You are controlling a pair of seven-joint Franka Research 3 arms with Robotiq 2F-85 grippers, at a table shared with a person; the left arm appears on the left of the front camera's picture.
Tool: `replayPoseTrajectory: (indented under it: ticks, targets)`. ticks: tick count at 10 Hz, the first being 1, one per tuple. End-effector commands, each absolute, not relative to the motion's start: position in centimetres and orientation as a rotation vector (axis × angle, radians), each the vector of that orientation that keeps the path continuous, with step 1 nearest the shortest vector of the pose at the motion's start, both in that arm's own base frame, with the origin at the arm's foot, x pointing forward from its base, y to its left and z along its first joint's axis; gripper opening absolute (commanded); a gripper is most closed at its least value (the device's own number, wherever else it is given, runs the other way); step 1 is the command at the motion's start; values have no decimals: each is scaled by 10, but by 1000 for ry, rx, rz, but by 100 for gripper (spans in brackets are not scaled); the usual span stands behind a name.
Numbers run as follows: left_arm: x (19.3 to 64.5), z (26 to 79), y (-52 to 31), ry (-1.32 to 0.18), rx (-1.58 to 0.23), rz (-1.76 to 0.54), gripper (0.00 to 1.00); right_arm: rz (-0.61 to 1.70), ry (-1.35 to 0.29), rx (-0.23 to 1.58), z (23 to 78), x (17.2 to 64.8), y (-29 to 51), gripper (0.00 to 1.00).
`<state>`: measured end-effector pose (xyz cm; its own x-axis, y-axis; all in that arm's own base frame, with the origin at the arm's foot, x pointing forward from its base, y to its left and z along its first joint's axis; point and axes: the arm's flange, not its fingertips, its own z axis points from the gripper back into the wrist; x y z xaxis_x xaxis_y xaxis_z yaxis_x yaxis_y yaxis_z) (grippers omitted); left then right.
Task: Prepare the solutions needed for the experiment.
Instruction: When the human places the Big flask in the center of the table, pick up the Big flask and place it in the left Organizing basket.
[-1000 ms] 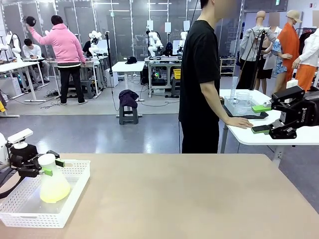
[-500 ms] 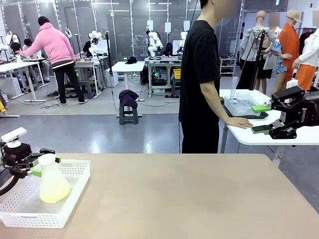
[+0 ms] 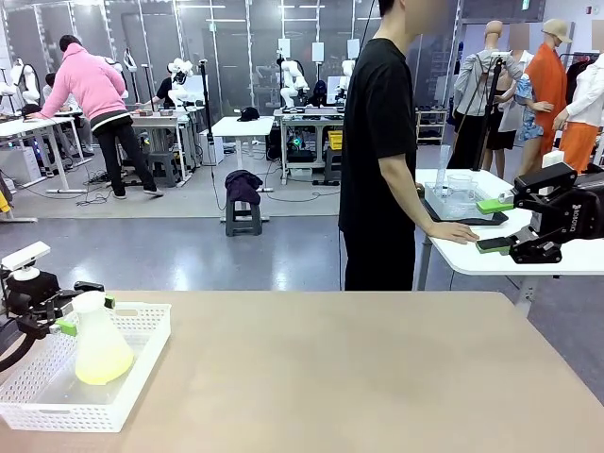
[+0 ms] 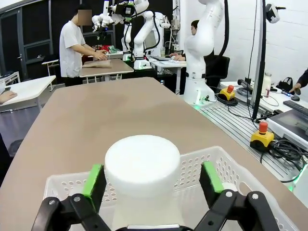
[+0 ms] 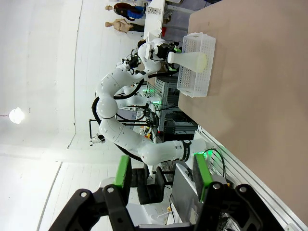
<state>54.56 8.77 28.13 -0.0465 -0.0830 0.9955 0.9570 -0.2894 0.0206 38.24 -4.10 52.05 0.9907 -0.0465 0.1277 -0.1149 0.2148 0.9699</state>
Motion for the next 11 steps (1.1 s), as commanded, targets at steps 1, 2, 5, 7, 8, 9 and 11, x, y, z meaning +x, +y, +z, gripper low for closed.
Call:
replayPoseTrajectory:
  ticks: [1,2,5,7,8,9,11]
  targets:
    - [546,282,87,-1014,-1334,-1491,100,57,-149,1360,521,382,-41,65]
    - [546,282,87,-1014,-1334,-1491,100,57,-149,1360,521,382,-41,65]
    - [546,282,87,-1014,-1334,-1491,100,57,-149,1360,521,382,-41,65]
    - [546,285,91,-1010,-1327,-1532,100,57,-149,1360,521,382,-41,65]
    - [545,288,95,-1008,-1333,-1543,100,57,-149,1360,521,382,-41,65]
    - [546,289,100,-989,-1333,-1534,100,57,-149,1360,521,382,-41,65]
    - [549,299,117,-1027,-1295,-1516,100,57,-149,1360,521,382,-41,65]
